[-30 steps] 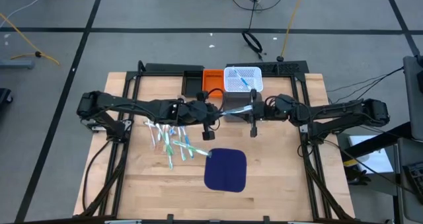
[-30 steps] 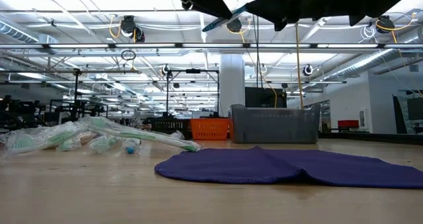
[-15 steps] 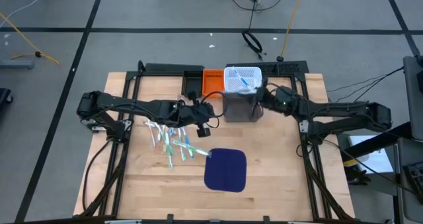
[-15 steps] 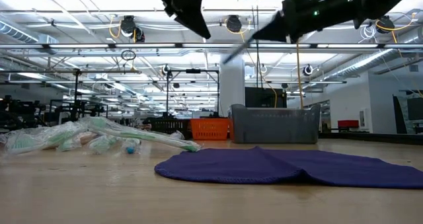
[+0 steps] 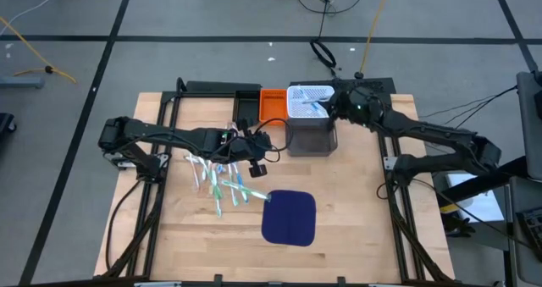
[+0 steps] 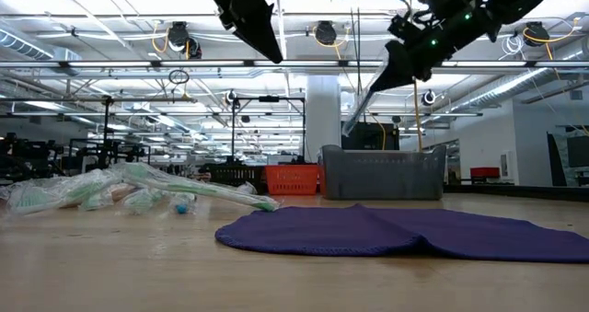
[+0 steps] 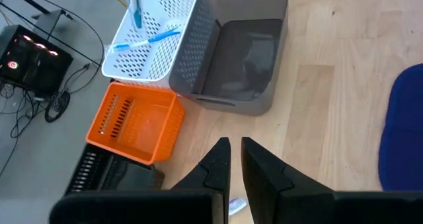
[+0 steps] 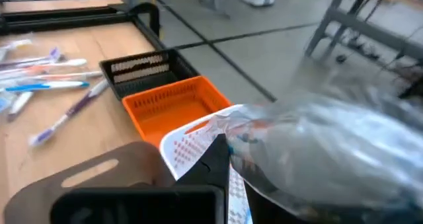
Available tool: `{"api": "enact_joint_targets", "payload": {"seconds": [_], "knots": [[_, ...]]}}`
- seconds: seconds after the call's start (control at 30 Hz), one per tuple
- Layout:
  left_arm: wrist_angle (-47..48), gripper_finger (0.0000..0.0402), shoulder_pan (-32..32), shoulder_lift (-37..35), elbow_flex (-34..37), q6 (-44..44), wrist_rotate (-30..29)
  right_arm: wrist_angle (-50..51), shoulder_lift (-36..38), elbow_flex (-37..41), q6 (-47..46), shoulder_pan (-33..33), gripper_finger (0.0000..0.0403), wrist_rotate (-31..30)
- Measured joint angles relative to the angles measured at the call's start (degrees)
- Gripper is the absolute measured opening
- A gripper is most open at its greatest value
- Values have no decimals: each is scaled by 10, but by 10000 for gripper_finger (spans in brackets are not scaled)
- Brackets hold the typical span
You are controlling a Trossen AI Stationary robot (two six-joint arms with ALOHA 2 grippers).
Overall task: Pick & Place Toothbrushes
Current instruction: Put the blue toothbrush into the white basket
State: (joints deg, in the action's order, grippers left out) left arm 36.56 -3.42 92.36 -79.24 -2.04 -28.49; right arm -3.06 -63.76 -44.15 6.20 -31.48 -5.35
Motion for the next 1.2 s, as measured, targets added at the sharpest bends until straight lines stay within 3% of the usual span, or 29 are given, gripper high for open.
{"api": "enact_joint_targets", "payload": {"seconds": [0.27,0.63,1.03,1.2], "knots": [[-2,37,0,0,0,0,0,-1,-77,-17,-19,-59,14,87],[-3,37,0,0,0,-3,1,-1,-167,-58,-26,-104,14,157],[-3,37,0,0,0,-5,1,-16,-215,-62,-40,-104,15,177],[-3,37,0,0,0,-10,1,-23,-215,-62,-40,-104,66,175]]}}
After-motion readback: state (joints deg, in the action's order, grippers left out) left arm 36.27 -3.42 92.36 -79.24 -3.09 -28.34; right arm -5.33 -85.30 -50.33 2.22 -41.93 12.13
